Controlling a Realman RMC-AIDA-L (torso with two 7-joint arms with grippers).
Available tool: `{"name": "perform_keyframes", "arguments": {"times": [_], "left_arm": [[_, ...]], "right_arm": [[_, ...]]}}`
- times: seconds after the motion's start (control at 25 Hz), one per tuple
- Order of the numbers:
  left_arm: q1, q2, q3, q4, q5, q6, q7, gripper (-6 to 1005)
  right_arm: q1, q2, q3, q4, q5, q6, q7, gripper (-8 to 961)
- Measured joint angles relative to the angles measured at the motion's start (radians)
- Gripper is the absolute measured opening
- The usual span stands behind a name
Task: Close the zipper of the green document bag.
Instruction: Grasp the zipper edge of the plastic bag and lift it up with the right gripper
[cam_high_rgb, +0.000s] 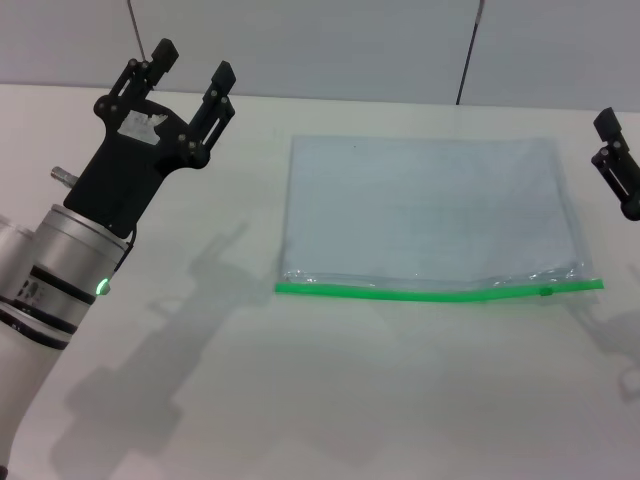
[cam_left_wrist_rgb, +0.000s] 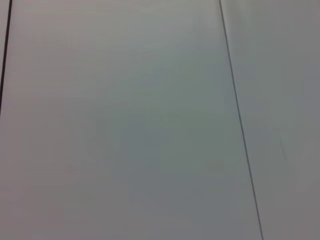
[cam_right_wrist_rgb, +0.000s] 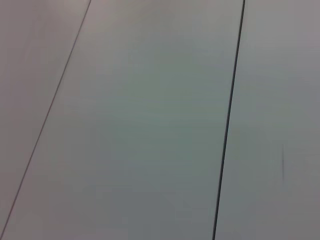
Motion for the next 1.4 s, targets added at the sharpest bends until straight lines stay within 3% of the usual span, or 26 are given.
{"name": "perform_keyframes", "arguments": {"times": [0.64,1.08,1.4], "left_arm": [[-0.002,0.001,-0.001,0.000,0.000,0.000,0.000,665],[0.001,0.002,-0.006,0.003,-0.004,-0.006,0.000,664],[0.003,0.002,-0.006,0.010,-0.018,-0.027,0.000,664]], "right_arm": [[0.000,-0.001,0.001,0.000,0.001,0.037,-0.023,818],[-0.057,0.002,0.000,0.000,0.001,0.250,-0.373,817],[-0.117,0.006,0.028,-0.005,0.052,0.276,-0.628,818]]}}
